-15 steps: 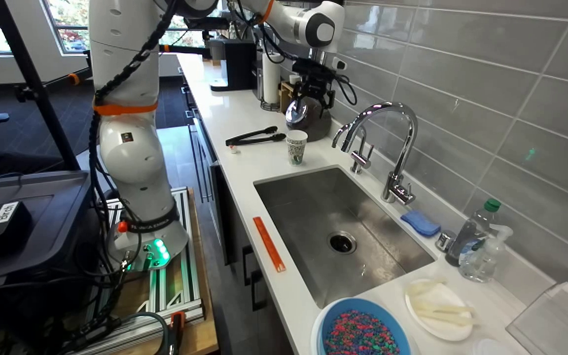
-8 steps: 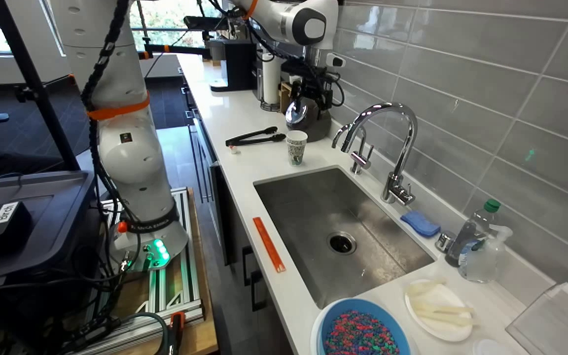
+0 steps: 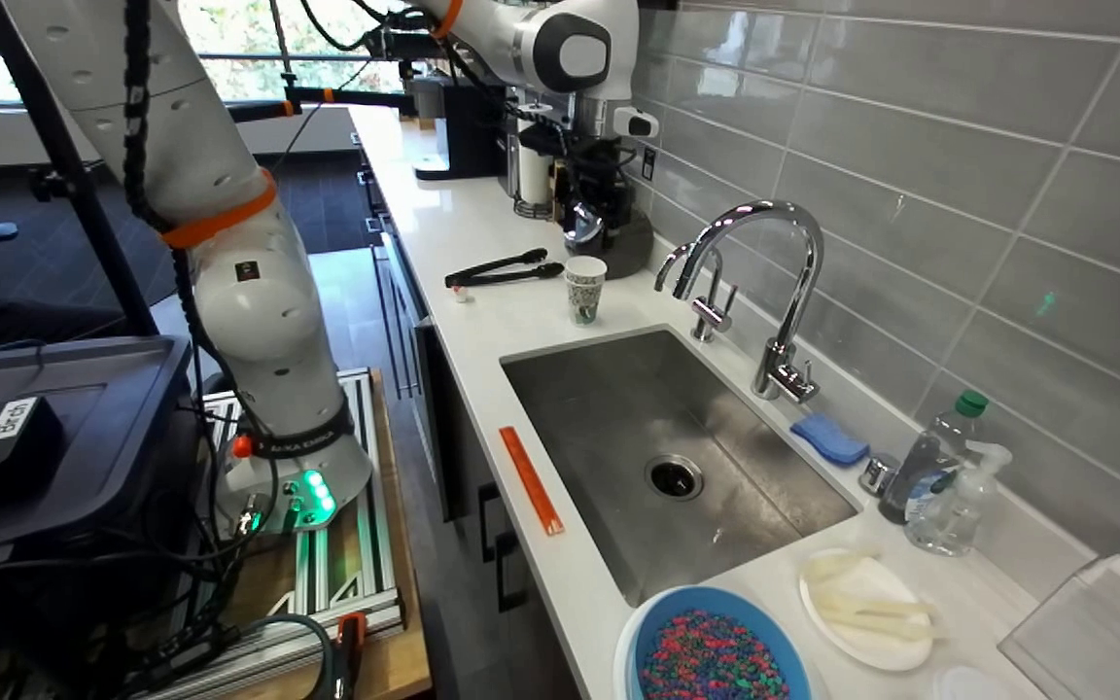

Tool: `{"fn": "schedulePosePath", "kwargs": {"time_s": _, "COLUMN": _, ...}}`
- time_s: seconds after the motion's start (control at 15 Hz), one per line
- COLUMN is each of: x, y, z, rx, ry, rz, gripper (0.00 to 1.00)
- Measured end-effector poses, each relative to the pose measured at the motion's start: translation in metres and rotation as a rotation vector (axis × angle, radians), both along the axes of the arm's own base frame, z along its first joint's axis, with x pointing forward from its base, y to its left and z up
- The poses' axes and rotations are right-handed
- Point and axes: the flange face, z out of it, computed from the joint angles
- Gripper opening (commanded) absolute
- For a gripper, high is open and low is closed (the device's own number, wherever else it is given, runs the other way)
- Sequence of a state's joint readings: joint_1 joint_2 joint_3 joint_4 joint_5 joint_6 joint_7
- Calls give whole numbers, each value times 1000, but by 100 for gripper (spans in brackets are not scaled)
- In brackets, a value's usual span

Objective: Pour the liquid out of the cup in the sink and place it in the cup on the left side of the counter.

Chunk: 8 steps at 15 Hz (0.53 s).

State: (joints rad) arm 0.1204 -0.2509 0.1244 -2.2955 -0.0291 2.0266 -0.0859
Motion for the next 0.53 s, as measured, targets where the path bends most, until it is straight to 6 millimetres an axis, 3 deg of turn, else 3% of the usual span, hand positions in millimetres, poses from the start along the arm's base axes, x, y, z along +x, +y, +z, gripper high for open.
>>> {"fn": "schedulePosePath", "kwargs": {"time_s": 0.27, "x": -25, "y": -20, "z": 2, "rx": -3, "ry": -9, "rz": -42, "gripper": 100}}
{"fn": "schedulePosePath", "kwargs": {"time_s": 0.53, "x": -30, "y": -22, "z": 4, "rx": -3, "ry": -14, "rz": -48, "gripper": 100}}
